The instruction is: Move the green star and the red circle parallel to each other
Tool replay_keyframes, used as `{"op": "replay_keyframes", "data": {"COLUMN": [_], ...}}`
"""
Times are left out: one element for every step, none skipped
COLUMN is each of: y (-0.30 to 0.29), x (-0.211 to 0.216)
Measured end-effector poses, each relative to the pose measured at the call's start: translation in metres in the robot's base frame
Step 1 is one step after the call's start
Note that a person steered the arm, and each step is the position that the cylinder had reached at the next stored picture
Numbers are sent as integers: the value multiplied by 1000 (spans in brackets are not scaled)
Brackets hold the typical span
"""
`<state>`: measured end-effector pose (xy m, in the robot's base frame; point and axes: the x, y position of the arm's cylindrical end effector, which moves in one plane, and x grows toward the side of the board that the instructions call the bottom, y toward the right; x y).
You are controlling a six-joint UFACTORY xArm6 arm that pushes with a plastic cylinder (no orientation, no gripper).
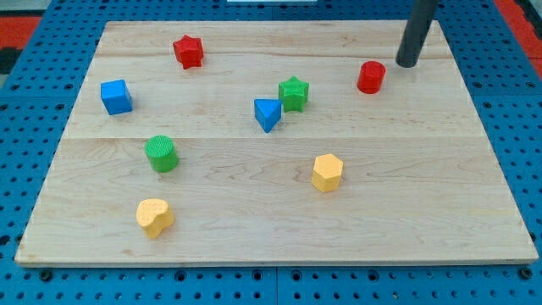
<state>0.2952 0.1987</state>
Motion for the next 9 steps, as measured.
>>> {"op": "replay_keyframes", "data": {"y": [-11, -30, -30, -39, -82, -113, -87, -87, -59], "x": [-18, -3, 41, 36, -4, 4, 29, 50, 51]}}
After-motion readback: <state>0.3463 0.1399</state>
